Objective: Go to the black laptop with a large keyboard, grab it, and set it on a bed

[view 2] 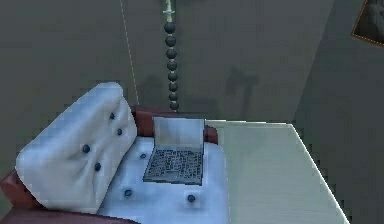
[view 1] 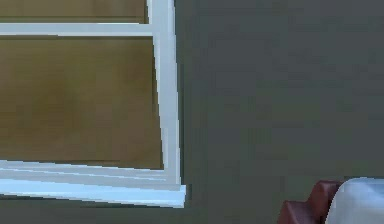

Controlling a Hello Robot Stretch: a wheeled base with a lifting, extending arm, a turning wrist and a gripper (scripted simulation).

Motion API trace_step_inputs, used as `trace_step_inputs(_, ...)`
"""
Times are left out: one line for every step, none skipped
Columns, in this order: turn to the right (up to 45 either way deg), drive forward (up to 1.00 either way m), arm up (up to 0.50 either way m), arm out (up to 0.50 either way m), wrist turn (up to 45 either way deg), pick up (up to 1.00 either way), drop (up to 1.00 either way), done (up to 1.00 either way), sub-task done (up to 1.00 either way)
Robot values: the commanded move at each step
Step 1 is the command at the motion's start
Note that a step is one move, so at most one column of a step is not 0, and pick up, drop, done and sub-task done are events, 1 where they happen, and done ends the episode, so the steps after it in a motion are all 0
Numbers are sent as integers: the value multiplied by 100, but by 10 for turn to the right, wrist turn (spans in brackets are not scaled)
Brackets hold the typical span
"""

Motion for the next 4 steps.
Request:
trace_step_inputs(0,0,4,0,0,0,0,0,0)
trace_step_inputs(0,0,0,44,0,0,0,0,0)
trace_step_inputs(0,0,0,0,450,0,0,0,0)
trace_step_inputs(0,0,0,0,450,0,0,0,0)
